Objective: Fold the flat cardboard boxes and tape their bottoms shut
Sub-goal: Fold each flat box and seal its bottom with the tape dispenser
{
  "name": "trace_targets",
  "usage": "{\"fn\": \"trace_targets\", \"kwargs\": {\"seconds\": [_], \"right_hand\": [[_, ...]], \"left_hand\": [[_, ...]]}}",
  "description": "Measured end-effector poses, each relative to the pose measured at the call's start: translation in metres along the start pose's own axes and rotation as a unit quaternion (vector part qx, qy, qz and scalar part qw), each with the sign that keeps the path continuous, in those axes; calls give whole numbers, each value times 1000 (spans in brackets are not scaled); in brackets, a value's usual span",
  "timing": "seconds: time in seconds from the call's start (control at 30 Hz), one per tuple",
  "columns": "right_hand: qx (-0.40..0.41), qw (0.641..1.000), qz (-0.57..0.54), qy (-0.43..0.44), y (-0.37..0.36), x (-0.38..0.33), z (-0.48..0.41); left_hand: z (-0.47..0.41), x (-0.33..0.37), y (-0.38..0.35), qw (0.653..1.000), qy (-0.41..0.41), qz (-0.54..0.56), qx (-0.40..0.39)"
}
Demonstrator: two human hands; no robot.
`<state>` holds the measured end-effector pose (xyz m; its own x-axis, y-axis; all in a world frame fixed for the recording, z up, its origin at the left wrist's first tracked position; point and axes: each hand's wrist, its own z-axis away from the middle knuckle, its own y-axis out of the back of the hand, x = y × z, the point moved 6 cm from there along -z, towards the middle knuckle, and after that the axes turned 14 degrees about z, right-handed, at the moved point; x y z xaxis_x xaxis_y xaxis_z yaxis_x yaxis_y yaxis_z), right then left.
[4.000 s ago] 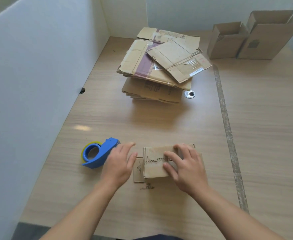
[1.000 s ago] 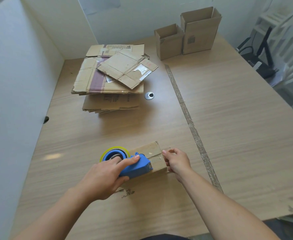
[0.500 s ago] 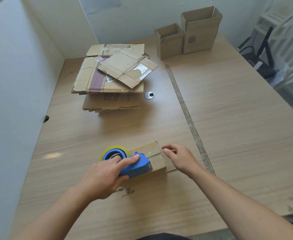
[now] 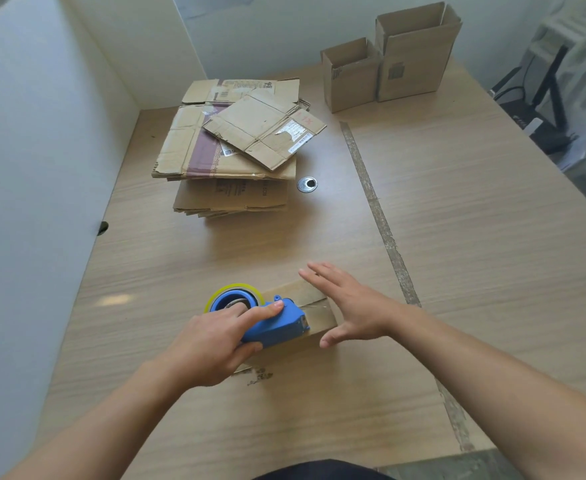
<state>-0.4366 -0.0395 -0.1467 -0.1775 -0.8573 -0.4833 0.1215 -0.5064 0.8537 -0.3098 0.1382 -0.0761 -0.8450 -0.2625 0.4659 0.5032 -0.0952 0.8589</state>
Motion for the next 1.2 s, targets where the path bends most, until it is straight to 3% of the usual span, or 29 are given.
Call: {"fn": "trace_targets", "kwargs": {"seconds": [0.43,0.83,1.2], "right_hand": [[51,997,-38,34,-1,-6,-14],[26,999,-17,29,-6,-6,-19],[-21,996,74,35,-3,-12,-22]], "left_hand": [[-8,0,30,1000,-1,-5,-29],[-10,-27,68,988,88,40,-123],[7,-69,77,970,135,124,-160]]}}
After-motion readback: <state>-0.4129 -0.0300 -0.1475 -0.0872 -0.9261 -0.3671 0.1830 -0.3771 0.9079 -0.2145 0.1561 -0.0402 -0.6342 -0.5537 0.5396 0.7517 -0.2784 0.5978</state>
